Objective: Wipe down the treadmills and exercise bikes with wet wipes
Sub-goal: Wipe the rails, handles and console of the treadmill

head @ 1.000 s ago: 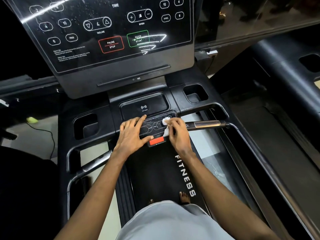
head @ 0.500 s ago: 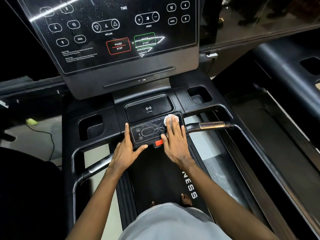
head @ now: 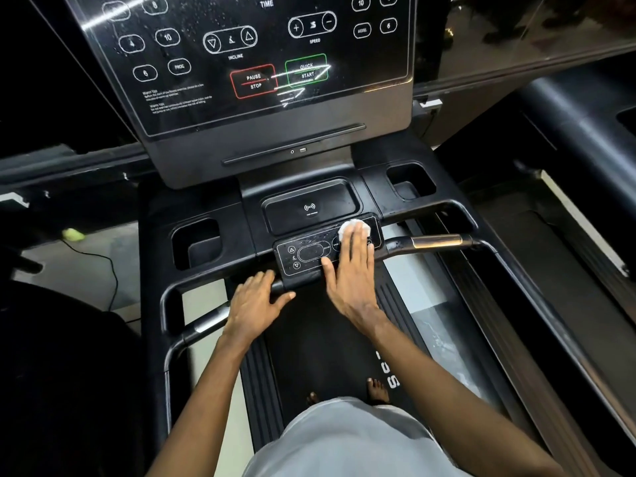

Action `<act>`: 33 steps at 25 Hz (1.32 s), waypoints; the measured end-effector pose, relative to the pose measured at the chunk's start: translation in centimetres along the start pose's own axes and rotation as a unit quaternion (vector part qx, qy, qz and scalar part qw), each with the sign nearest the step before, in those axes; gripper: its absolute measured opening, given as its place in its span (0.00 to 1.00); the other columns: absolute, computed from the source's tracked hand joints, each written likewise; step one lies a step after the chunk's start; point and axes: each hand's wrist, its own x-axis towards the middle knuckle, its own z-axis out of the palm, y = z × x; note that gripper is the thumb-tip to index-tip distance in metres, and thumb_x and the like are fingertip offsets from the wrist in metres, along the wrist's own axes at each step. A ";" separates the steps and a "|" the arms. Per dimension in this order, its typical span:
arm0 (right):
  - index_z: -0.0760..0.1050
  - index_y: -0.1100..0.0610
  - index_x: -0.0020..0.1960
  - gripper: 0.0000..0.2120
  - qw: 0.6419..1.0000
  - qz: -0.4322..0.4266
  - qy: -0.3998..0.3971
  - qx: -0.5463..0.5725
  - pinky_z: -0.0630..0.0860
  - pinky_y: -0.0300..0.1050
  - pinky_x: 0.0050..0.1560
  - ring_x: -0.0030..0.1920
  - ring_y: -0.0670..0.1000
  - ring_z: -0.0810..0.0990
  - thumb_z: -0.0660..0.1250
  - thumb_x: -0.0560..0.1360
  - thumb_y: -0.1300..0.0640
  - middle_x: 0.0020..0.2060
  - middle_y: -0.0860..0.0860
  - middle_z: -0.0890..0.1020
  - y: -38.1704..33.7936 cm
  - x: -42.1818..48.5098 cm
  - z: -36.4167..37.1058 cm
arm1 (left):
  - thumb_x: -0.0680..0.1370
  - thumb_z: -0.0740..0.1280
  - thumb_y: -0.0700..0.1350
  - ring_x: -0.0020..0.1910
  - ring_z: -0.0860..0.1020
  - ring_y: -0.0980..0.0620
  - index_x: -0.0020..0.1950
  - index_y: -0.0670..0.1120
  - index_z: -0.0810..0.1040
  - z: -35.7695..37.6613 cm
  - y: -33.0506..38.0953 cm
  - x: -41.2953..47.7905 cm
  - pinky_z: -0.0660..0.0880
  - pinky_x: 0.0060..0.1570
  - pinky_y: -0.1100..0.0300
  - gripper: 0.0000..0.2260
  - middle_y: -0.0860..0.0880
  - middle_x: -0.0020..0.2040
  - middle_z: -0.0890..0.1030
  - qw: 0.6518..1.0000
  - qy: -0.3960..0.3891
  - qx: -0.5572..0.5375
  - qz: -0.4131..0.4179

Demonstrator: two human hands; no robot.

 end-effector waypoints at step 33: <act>0.80 0.60 0.60 0.12 0.936 -0.311 -0.047 0.156 0.76 0.46 0.61 0.58 0.54 0.76 0.66 0.77 0.67 0.58 0.54 0.78 -0.5 0.5 1.1 | 0.75 0.46 0.76 0.59 0.76 0.47 0.68 0.55 0.70 0.1 -0.9 -1.4 0.68 0.63 0.45 0.34 0.52 0.56 0.77 0.995 -0.004 0.020 -0.095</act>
